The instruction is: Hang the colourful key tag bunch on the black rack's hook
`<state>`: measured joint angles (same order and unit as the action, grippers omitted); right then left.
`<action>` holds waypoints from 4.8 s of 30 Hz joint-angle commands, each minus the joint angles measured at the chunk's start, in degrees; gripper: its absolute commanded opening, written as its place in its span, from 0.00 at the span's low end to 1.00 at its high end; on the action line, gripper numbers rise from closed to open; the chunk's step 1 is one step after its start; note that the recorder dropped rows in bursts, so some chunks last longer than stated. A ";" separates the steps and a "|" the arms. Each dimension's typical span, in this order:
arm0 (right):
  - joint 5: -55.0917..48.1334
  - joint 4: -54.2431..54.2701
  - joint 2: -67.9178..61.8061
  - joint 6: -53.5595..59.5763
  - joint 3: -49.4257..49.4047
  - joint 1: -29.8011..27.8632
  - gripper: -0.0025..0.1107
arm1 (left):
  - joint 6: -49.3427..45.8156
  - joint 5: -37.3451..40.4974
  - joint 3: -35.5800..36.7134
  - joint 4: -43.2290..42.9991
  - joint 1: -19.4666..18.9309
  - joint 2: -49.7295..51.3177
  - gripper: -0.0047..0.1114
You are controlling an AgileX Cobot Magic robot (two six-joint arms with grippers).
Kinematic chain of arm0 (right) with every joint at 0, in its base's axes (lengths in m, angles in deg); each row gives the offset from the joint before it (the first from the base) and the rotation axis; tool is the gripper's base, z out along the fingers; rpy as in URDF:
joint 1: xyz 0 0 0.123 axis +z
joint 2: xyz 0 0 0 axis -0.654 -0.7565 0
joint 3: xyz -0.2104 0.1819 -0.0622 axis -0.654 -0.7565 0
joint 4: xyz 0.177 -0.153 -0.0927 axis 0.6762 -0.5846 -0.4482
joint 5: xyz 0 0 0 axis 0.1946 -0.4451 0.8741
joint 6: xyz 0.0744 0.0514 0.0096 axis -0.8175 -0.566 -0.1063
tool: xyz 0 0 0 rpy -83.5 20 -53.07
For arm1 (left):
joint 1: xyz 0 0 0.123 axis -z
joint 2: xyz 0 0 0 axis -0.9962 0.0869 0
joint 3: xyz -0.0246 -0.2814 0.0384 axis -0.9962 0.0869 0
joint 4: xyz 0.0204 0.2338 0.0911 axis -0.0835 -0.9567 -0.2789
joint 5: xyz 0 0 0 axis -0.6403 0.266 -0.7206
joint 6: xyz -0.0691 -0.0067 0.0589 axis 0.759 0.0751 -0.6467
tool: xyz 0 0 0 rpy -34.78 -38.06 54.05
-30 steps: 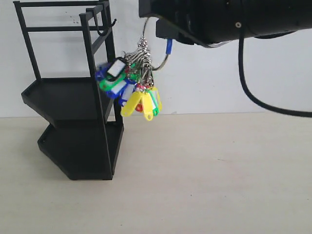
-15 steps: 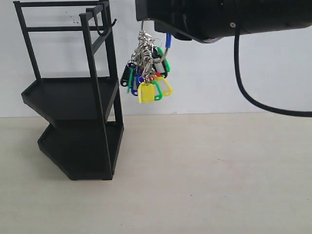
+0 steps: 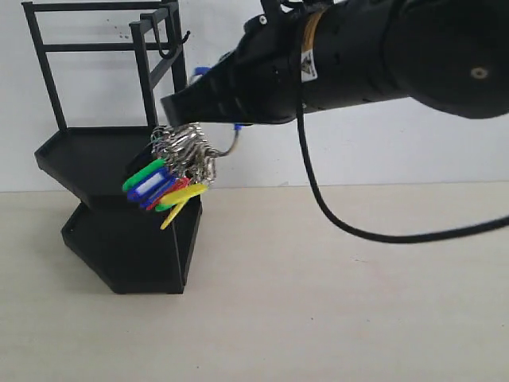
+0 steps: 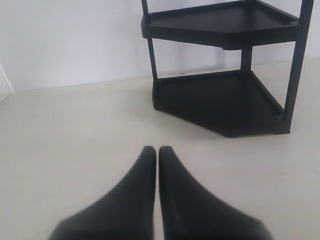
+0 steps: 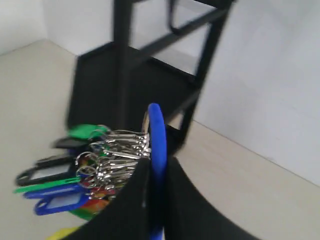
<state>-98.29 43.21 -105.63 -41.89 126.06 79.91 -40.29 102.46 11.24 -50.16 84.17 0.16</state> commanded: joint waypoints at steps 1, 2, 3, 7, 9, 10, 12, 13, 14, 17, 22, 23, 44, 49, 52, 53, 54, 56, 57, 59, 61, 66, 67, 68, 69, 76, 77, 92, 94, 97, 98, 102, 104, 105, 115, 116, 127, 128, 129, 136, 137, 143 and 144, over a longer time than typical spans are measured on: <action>-11.59 -27.49 -4.11 -23.36 4.60 0.36 0.02 | -0.06 -0.46 -0.08 0.20 0.07 -0.12 0.08; -12.30 -28.22 -4.71 -23.62 5.47 0.66 0.02 | -0.06 -0.46 -0.08 0.20 0.07 -0.12 0.08; -12.41 -27.82 -5.54 -23.62 6.88 0.85 0.02 | -0.06 -0.46 -0.08 0.20 0.07 -0.12 0.08; -11.01 -26.76 -7.59 -25.43 10.53 0.85 0.02 | -0.06 -0.46 -0.08 0.20 0.07 -0.12 0.08; -11.01 -26.52 -9.17 -25.94 13.16 0.85 0.02 | -0.06 -0.46 -0.08 0.20 0.07 -0.12 0.08; -11.55 -26.01 -10.02 -25.94 14.47 0.85 0.02 | -0.06 -0.46 -0.08 0.20 0.07 -0.12 0.08; -13.73 -25.76 -11.78 -25.63 17.57 0.85 0.02 | -0.06 -0.46 -0.08 0.20 0.07 -0.12 0.08; -13.71 -25.76 -12.30 -25.38 18.09 0.94 0.02 | -0.06 -0.46 -0.08 0.20 0.07 -0.12 0.08; -13.71 -25.92 -12.98 -24.92 18.82 0.94 0.02 | -0.06 -0.46 -0.08 0.20 0.07 -0.12 0.08; -14.06 -26.41 -14.62 -24.14 20.26 1.42 0.02 | -0.06 -0.46 -0.08 0.20 0.07 -0.12 0.08; -17.47 -29.26 -17.84 -20.18 24.08 4.22 0.02 | -0.06 -0.46 -0.08 0.20 0.07 -0.12 0.08; -18.33 -29.58 -18.58 -20.05 24.98 4.70 0.02 | -0.06 -0.46 -0.08 0.20 0.07 -0.12 0.08; -19.46 -28.45 -22.33 -20.25 30.32 5.55 0.02 | -0.06 -0.46 -0.08 0.20 0.07 -0.12 0.08; -20.04 -26.96 -23.85 -18.50 33.60 5.55 0.02 | -0.06 -0.46 -0.08 0.20 0.07 -0.12 0.08; -20.31 -25.74 -24.53 -17.95 35.34 5.55 0.02 | -0.06 -0.46 -0.08 0.20 0.07 -0.12 0.08; -20.43 -25.75 -24.61 -17.95 35.44 5.55 0.02 | -0.06 -0.46 -0.08 0.20 0.07 -0.12 0.08; -20.43 -25.43 -24.74 -17.85 35.44 5.55 0.02 | -0.06 -0.46 -0.08 0.20 0.07 -0.12 0.08; -20.21 -23.16 -25.15 -15.82 35.44 5.55 0.02 | -0.06 -0.46 -0.08 0.20 0.07 -0.12 0.08; -20.06 -21.96 -25.38 -14.55 35.44 5.55 0.02 | -0.06 -0.46 -0.08 0.20 0.07 -0.12 0.08; -19.94 -20.57 -25.75 -13.41 35.44 5.55 0.02 | -0.06 -0.46 -0.08 0.20 0.07 -0.12 0.08; -19.94 -19.08 -26.00 -12.36 35.44 5.55 0.02 | -0.06 -0.36 -0.08 0.20 0.07 -0.12 0.08; -19.64 -17.68 -26.23 -10.81 35.44 5.55 0.02 | -0.06 -0.46 -0.08 0.20 0.07 -0.12 0.08; -19.27 -17.68 -26.23 -10.51 35.44 5.55 0.02 | -0.06 -0.46 -0.08 0.20 0.07 -0.12 0.08; -19.01 -17.68 -26.23 -10.40 35.44 5.55 0.02 | -0.06 -0.46 -0.08 0.20 0.07 -0.12 0.08; -18.69 -17.68 -26.23 -10.40 35.44 5.55 0.02 | -0.06 -0.46 -0.08 0.20 0.07 -0.12 0.08; -15.10 -17.68 -26.23 -10.40 35.44 5.55 0.22 | -0.06 -0.46 -0.08 0.20 0.07 -0.12 0.08; -15.11 -17.68 -26.23 -10.51 35.44 5.55 0.30 | -0.06 -0.46 -0.08 0.20 0.07 -0.12 0.08; -23.72 -17.40 -21.64 -11.48 35.44 5.55 0.42 | -0.06 -0.46 -0.08 0.20 0.07 -0.12 0.08; -24.62 -16.47 -20.35 -11.48 35.44 5.55 0.42 | -0.06 -0.46 -0.08 0.20 0.07 -0.12 0.08; -25.89 -14.60 -18.35 -11.21 35.44 5.55 0.42 | -0.06 -0.46 -0.08 0.20 0.07 -0.12 0.08; -26.67 -13.97 -17.80 -10.67 35.44 5.55 0.42 | -0.06 -0.46 -0.08 0.20 0.07 -0.12 0.08; -33.44 -13.79 -15.91 -7.59 35.44 5.55 0.26 | -0.06 -0.46 -0.08 0.20 0.07 -0.12 0.08; -38.29 -13.79 -15.33 -4.08 35.44 5.55 0.04 | -0.06 -0.46 -0.08 0.20 0.07 -0.12 0.08; -40.73 -13.95 -15.32 -2.56 35.32 5.55 0.02 | -0.06 -0.46 -0.08 0.20 0.07 -0.12 0.08; -51.63 -13.12 -9.79 4.69 33.08 5.44 0.02 | -0.06 -0.46 -0.08 0.20 0.07 -0.12 0.08; -51.63 -13.01 -7.89 4.98 31.22 5.44 0.02 | -0.06 -0.46 -0.08 0.20 0.07 -0.12 0.08; -44.57 -22.03 24.99 -5.02 -6.14 5.44 0.02 | -0.06 -0.46 -0.08 0.20 0.07 -0.12 0.08; -44.73 -27.73 30.32 -7.16 -11.81 5.44 0.02 | -0.06 -0.46 -0.08 0.20 0.07 -0.12 0.08; -45.18 -30.30 32.35 -7.69 -14.29 5.44 0.02 | -0.06 -0.46 -0.08 0.20 0.07 -0.12 0.08; -50.41 -31.27 51.58 -9.61 -19.56 5.44 0.02 | -0.06 -0.46 -0.08 0.20 0.07 -0.12 0.08; -50.41 -31.27 53.36 -9.61 -19.56 5.44 0.02 | -0.06 -0.46 -0.08 0.20 0.07 -0.12 0.08; -50.41 -31.27 57.76 -9.61 -19.56 5.44 0.02 | -0.06 -0.46 -0.08 0.20 0.07 -0.12 0.08; -50.41 -31.27 58.05 -9.61 -19.56 5.44 0.02 | -0.06 -0.46 -0.08 0.20 0.07 -0.12 0.08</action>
<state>-148.48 12.61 -48.64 -51.26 106.80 85.40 -40.29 102.46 11.24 -50.16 84.17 0.16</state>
